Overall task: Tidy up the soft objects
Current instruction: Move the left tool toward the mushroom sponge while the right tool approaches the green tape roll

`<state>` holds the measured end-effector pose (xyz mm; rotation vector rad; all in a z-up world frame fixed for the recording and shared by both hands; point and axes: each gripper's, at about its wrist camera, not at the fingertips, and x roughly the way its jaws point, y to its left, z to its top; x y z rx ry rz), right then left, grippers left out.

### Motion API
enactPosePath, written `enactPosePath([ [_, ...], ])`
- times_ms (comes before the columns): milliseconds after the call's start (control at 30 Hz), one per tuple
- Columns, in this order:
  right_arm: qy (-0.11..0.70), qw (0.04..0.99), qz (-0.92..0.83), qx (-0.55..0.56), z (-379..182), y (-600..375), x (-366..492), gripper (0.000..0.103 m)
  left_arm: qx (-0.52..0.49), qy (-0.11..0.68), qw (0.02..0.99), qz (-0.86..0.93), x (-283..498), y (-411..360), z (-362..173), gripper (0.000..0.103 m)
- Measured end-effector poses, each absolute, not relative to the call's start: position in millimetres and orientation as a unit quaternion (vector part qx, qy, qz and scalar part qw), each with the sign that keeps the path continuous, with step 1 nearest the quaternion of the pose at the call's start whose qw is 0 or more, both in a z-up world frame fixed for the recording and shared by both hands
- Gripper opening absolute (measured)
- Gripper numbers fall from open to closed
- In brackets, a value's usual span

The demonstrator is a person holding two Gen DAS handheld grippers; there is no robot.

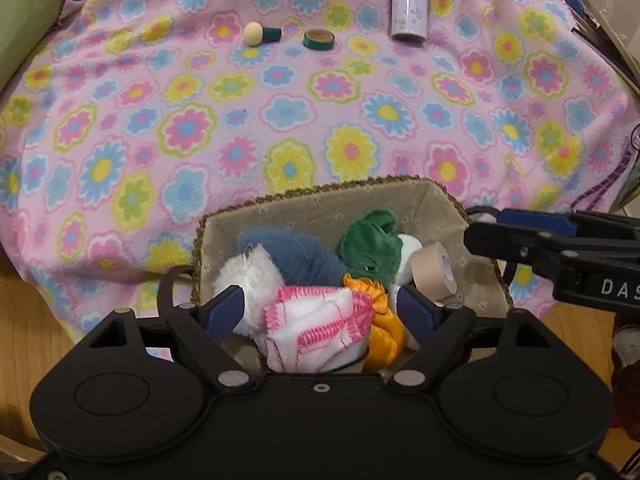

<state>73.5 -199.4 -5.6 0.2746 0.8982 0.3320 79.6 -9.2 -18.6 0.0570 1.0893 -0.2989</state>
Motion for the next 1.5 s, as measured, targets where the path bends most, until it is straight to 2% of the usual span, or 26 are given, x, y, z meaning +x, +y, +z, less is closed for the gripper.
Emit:
enactPosePath([
  [400,0.429,0.883,0.151,0.113,-12,-195,92,0.054,0.036,0.471,0.874,-0.114,108,6,-12,0.079],
  [767,0.39,0.909,0.129,0.072,-12,-193,148,0.058,0.041,0.405,0.91,-0.079,167,18,-10,0.08],
  [1133,0.362,0.926,0.101,0.038,-33,-186,239,0.06,0.056,0.359,0.931,-0.04,247,14,-40,0.081],
  [1500,0.36,0.929,0.082,0.025,-72,-185,319,0.062,0.047,0.346,0.937,-0.03,317,14,-78,0.081],
])
